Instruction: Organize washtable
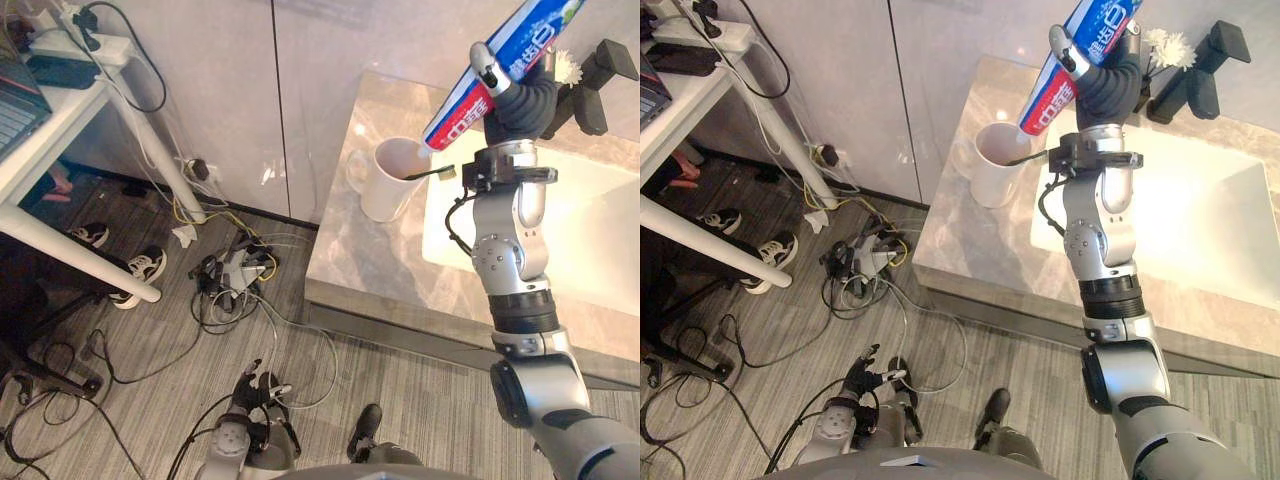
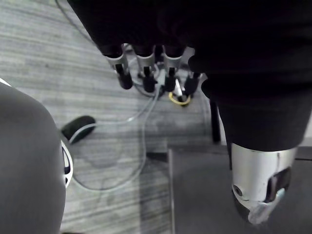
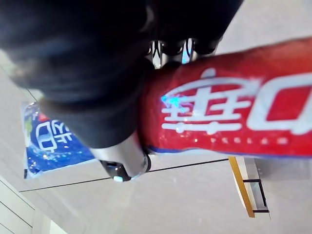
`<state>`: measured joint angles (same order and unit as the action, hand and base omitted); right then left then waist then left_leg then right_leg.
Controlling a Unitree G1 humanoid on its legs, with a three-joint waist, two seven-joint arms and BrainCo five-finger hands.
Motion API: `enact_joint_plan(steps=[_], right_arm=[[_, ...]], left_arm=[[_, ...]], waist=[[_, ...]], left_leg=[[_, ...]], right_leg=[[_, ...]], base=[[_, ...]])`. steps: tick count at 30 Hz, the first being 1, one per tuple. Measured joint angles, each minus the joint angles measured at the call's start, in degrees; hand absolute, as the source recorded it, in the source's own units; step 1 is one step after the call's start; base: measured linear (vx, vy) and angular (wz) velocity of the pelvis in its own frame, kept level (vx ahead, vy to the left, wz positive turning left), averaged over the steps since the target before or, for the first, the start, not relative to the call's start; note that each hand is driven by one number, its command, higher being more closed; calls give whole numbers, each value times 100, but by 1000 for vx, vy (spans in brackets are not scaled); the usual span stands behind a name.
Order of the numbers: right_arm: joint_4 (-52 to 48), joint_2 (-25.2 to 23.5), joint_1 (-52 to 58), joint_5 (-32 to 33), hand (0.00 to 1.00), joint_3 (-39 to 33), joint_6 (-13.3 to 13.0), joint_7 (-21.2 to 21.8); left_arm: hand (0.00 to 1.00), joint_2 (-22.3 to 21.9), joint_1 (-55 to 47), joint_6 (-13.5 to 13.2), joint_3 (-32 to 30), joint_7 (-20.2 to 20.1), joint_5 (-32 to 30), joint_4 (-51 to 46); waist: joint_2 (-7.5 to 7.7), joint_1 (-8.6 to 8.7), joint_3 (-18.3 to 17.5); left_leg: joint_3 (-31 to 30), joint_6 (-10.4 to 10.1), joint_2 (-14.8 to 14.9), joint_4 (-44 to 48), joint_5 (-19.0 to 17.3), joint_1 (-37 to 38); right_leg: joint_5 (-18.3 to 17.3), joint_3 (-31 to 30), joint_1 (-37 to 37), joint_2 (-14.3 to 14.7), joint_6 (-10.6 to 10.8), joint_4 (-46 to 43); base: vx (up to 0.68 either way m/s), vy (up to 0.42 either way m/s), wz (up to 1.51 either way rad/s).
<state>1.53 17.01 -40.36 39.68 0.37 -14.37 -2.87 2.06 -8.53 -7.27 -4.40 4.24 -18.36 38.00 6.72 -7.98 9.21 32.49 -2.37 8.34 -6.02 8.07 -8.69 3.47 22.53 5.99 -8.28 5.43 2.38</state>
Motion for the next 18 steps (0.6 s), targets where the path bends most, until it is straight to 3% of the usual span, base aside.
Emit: enact_joint_plan(steps=[18], right_arm=[[-229,-234,362,75,100,218,6,61]], left_arm=[[0,-97,-7,41,-240,29,-8,-3]], waist=[[6,12,3]], left_leg=[[12,30,-21,1,12,-4]], right_leg=[[18,9,5,-4,32,9]], base=[[0,0,0]])
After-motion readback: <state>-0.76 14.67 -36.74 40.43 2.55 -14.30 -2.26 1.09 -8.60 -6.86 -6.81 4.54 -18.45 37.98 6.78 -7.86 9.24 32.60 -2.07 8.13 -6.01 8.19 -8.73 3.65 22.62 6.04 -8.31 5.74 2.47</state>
